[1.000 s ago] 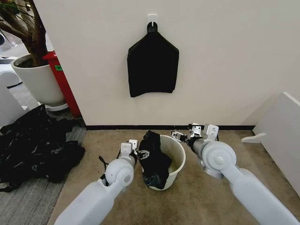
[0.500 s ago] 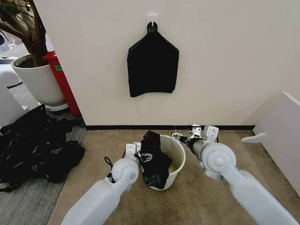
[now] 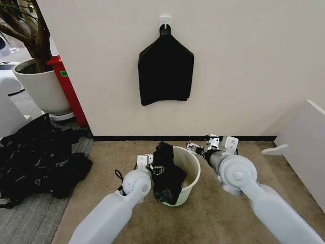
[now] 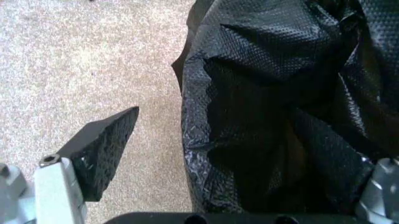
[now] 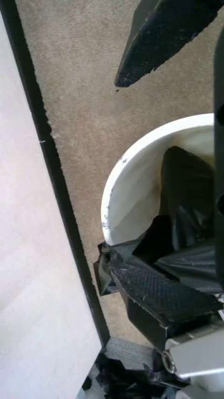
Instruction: Place the garbage bag over the trash bin.
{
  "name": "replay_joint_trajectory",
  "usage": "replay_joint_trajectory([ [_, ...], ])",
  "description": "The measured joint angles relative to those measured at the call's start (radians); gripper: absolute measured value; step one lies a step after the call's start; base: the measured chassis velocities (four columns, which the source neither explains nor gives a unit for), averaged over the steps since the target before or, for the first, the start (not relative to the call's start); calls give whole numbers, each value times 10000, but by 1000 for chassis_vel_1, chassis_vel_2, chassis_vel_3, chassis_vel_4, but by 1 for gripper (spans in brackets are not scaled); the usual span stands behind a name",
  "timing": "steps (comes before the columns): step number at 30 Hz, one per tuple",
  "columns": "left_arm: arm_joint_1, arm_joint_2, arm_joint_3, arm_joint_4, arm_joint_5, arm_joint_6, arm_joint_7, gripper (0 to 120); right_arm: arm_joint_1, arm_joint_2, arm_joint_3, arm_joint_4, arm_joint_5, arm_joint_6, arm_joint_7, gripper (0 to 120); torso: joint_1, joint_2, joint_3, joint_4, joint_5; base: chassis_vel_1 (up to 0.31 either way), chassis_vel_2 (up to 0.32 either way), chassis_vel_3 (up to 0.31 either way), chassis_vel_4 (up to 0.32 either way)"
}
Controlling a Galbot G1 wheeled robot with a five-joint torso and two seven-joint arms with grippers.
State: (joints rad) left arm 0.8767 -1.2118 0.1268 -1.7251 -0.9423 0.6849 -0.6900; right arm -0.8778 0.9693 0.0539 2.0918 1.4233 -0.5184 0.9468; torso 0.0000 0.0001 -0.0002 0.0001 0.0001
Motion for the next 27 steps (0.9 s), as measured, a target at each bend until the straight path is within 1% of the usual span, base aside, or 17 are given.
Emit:
replay_joint_trajectory([
  [3, -9, -16, 48, 83, 1, 6, -9, 82, 2, 0, 0, 0, 2, 8, -11, 100, 0, 0, 0, 0, 0, 0, 0, 0, 0],
  [4, -9, -16, 48, 83, 1, 6, -9, 82, 2, 0, 0, 0, 2, 8, -11, 100, 0, 0, 0, 0, 0, 0, 0, 0, 0],
  [5, -8, -25, 67, 113, 9, 6, -21, 79, 12, 1, 0, -1, 3, 11, -15, 100, 0, 0, 1, 0, 0, 0, 0, 0, 0],
  [8, 15, -70, 105, 209, 82, -43, -55, 64, 37, 5, 7, -22, 4, 14, -27, 100, 0, 0, 1, 0, 0, 0, 0, 0, 0],
  [9, 18, -87, 108, 224, 87, -57, -68, 61, 37, 7, 9, -30, 4, 14, -29, 100, 0, 0, 1, 0, 0, 0, 0, 0, 0],
  [10, 18, -87, 108, 224, 87, -57, -68, 61, 37, 7, 9, -30, 4, 14, -29, 100, 0, 0, 1, 0, 0, 0, 0, 0, 0],
  [11, 20, -102, 112, 233, 87, -69, -78, 55, 36, 12, 12, -37, 4, 14, -32, 100, 0, 0, 1, 0, 0, 0, 0, 0, 0],
  [13, 16, -111, 131, 240, 88, -82, -102, 49, 33, 20, 15, -38, 3, 14, -36, 100, 0, 0, 1, 0, 0, 0, 0, 0, 0],
  [16, 1, -91, 176, 236, 74, -124, -180, 36, 36, 27, 20, -36, -14, 7, -93, 100, 0, 0, 1, -1, -1, 0, 0, 0, 0],
  [17, 1, -91, 176, 236, 74, -124, -180, 36, 36, 27, 20, -36, -14, 7, -93, 100, 0, 0, 1, -1, -1, 0, 0, 0, 0],
  [19, 1, -61, 186, 224, 60, -139, -201, 29, 45, 15, 17, -35, -50, -28, -166, 100, 0, 0, 1, -2, -2, 0, 0, 0, 0],
  [21, -10, -12, 207, 207, 44, -183, -228, 18, 125, 35, -91, -58, -154, -159, -360, 100, 0, 0, 3, -3, -2, 0, 0, 0, 0],
  [23, -12, -10, 215, 196, 36, -200, -237, 16, 180, 79, -158, -87, -171, -236, -411, 100, 0, 0, 3, -3, -3, 0, 0, 0, 0],
  [24, -9, -14, 232, 165, 19, -224, -256, 8, 337, 267, -357, -193, -191, -402, -564, 100, 0, 0, 3, -2, -3, 0, 0, 0, 0],
  [27, 16, -22, 231, 142, 10, -269, -298, 4, 484, 458, -580, -365, -291, -572, -854, 100, 0, 0, 3, 0, -5, 0, 0, 0, 0],
])
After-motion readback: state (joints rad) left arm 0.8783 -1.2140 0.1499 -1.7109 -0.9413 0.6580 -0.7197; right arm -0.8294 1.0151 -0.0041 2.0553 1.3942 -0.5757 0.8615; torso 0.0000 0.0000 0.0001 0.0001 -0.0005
